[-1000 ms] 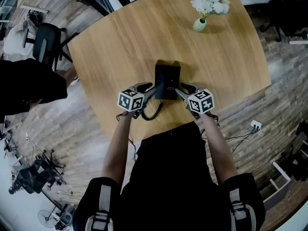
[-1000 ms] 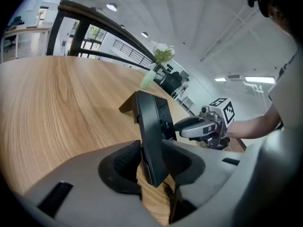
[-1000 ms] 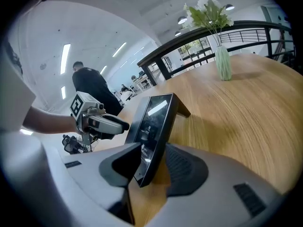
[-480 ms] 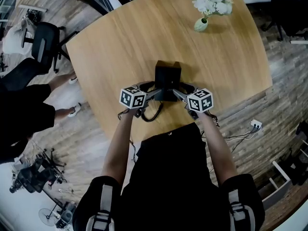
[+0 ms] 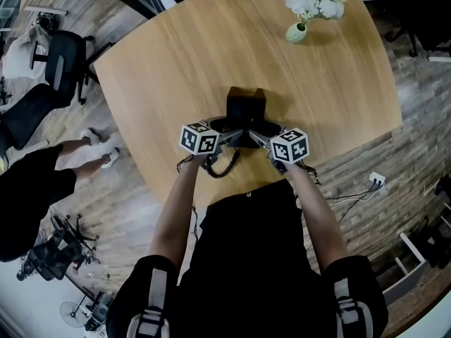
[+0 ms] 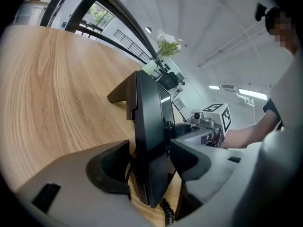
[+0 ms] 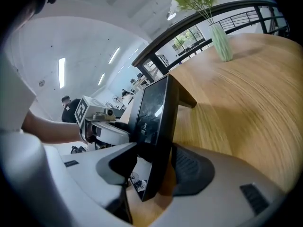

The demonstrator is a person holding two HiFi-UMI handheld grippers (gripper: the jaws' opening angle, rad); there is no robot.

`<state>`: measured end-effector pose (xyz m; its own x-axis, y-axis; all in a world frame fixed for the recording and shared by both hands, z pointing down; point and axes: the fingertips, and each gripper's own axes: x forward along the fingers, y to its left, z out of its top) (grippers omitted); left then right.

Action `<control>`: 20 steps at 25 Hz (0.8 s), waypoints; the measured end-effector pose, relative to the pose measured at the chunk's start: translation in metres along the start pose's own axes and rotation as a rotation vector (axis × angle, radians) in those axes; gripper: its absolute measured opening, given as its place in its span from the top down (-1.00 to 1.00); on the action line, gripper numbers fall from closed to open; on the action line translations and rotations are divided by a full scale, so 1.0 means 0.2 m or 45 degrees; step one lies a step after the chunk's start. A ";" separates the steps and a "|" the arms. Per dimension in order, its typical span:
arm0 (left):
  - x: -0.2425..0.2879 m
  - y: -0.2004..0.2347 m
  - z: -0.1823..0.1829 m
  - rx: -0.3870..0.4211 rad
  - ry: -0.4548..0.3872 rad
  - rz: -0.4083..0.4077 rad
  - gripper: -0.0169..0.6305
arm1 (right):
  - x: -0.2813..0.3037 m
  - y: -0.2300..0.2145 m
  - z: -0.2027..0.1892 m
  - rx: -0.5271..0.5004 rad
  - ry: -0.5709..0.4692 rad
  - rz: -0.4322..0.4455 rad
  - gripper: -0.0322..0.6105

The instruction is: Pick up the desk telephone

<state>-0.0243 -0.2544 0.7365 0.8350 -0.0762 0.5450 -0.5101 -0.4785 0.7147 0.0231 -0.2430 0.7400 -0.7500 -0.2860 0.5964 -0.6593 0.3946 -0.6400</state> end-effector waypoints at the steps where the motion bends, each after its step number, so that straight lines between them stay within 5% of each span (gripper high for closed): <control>1: 0.01 0.00 0.00 -0.003 0.001 0.002 0.18 | 0.00 0.00 0.00 0.004 0.000 0.005 0.22; 20: 0.05 0.01 0.00 -0.061 0.002 -0.027 0.17 | 0.02 -0.01 -0.01 0.137 -0.023 0.070 0.22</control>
<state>-0.0170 -0.2562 0.7435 0.8454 -0.0653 0.5301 -0.5017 -0.4375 0.7463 0.0218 -0.2430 0.7446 -0.7855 -0.2828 0.5504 -0.6180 0.3142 -0.7206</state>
